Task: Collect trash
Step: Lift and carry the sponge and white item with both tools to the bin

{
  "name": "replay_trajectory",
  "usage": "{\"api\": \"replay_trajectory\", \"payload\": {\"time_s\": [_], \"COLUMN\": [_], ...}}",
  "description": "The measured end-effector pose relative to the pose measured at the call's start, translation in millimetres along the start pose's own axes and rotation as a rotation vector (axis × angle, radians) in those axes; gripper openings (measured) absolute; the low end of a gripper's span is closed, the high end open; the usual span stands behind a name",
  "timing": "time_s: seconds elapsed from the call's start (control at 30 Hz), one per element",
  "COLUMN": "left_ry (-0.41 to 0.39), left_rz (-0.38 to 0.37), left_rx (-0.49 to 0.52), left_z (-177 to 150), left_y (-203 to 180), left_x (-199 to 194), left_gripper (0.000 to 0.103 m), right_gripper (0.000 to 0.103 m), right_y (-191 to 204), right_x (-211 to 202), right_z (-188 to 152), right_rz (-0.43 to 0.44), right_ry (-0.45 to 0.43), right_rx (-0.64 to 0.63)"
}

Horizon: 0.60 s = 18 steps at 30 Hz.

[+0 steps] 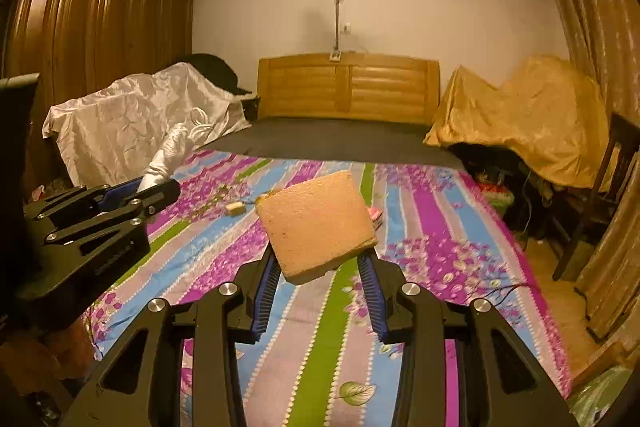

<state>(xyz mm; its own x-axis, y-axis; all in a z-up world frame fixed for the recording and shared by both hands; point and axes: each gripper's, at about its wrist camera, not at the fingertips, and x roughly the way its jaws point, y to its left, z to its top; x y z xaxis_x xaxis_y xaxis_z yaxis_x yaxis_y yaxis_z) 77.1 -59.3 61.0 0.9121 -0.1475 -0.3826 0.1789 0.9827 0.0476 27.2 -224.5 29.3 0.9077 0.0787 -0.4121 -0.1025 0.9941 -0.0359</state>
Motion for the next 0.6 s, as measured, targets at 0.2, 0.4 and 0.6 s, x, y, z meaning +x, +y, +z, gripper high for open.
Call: {"api": "replay_trajectory", "payload": {"time_s": [0.2,0.4,0.6], "left_ry": [-0.046,-0.072,-0.087], "left_rz": [-0.055,-0.158,-0.299], "left_rx": [0.029,0.078,0.141], "left_z": [18,27,28], "left_y": [-36,-92,-167], "left_x": [-6,-8,-9], "left_gripper": [0.023,0.023,0.023], "right_gripper": [0.040,0.040,0.040], "right_y": [-28,-87,-166], "right_x": [-39,-85,-133], "right_z": [11,12,-5], "right_rz": [-0.105,-0.275,-0.477], "right_ry": [-0.049,-0.077,-0.076], "right_rx": [0.012,0.060,0.134]}}
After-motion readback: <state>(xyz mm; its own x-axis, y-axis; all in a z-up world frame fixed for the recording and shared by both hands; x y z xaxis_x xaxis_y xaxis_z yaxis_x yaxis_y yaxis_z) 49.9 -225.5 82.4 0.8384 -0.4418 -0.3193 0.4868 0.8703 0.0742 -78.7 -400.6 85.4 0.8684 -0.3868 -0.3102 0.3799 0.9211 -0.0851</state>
